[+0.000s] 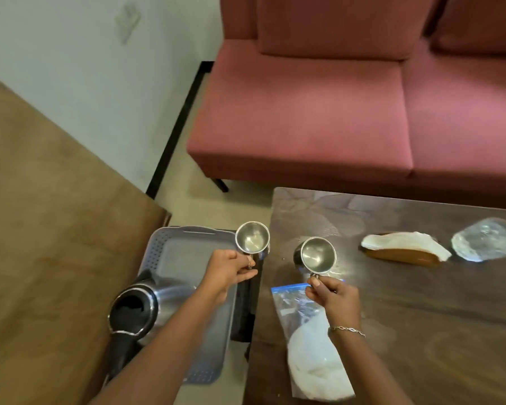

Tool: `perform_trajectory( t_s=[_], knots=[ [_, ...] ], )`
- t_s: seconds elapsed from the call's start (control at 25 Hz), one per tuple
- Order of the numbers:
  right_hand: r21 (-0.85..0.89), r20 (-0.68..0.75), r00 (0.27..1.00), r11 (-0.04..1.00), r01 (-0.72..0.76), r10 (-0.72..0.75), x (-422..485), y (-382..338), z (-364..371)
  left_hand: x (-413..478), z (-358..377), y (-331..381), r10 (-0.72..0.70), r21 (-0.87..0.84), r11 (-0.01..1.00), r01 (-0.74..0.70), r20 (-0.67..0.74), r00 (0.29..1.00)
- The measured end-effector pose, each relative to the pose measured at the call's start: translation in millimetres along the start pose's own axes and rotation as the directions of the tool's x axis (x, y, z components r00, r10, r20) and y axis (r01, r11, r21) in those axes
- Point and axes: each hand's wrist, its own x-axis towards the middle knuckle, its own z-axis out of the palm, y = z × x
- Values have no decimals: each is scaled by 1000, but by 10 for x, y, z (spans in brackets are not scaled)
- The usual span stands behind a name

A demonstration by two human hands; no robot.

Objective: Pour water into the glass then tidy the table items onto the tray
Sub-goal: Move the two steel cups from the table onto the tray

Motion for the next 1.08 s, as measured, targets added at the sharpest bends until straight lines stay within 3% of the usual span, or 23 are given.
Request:
perform_trajectory(
  t_s=[0.4,0.68,1.08],
  knots=[
    [-107,191,974,989,-105,124,-84,111,1650,485,-1577,249,-91,24,995,95,-152,984],
    [-224,181,944,946,-232,275,163,584,2444,1110,-2271,-36,-209,23,975,219,-210,955],
    [-333,104,951,911,-243,292,515,1016,2936,1632,-2233,-650,-38,155,985,81,-260,965]
  ],
)
